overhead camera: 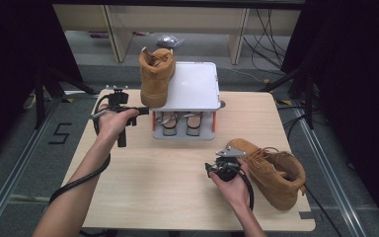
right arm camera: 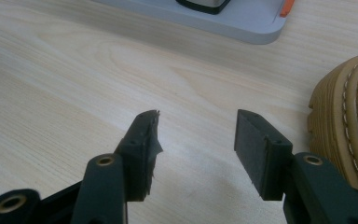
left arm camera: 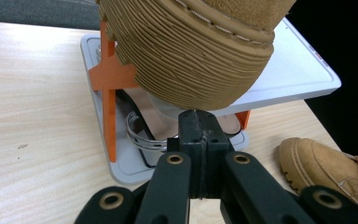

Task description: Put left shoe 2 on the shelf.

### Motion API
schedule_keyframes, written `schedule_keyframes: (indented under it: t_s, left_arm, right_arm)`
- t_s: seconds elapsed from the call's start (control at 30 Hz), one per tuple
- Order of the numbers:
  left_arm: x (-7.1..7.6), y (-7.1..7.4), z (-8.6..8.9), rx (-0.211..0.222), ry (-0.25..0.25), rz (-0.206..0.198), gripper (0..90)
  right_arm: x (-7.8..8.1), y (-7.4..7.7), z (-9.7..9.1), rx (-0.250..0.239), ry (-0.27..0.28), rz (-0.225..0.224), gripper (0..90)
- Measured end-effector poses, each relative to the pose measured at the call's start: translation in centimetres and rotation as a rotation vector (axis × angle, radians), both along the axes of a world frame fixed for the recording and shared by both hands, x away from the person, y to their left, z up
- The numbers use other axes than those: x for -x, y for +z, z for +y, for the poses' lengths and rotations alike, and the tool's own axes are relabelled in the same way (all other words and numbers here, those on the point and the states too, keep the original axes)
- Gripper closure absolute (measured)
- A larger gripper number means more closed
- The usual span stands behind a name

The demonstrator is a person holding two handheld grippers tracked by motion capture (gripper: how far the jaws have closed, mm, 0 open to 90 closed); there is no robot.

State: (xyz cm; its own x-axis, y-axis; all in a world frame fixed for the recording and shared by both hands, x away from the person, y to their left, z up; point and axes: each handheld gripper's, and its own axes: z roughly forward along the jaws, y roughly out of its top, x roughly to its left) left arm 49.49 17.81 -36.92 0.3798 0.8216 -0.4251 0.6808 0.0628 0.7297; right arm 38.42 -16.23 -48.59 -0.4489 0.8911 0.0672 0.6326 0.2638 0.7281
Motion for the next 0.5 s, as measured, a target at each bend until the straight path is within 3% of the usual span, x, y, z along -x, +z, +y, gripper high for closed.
schedule_keyframes:
  t_s: [0.1, 0.27, 0.3, 0.37, 0.5]
  left_arm:
    - [0.1, 0.1, 0.1, 0.023, 0.002, -0.013, 89.7]
    - [0.7, 1.1, 0.3, 0.023, -0.005, -0.047, 89.6]
    - [0.8, 1.2, 0.5, 0.022, -0.002, -0.053, 89.6]
    - [1.0, 1.4, 0.9, 0.022, 0.019, -0.074, 89.7]
    - [1.2, 1.6, 1.8, 0.036, 0.082, -0.113, 89.5]
  right_arm:
    - [0.0, 0.0, 0.0, -0.001, -0.002, -0.002, 50.2]
    - [0.1, 0.0, 0.0, 0.005, 0.003, 0.000, 50.1]
    - [0.2, 0.1, 0.2, -0.010, -0.019, 0.018, 50.1]
    - [0.0, 0.0, 0.0, -0.009, 0.005, -0.009, 50.1]
    - [0.0, 0.0, 0.0, -0.010, 0.003, -0.007, 50.1]
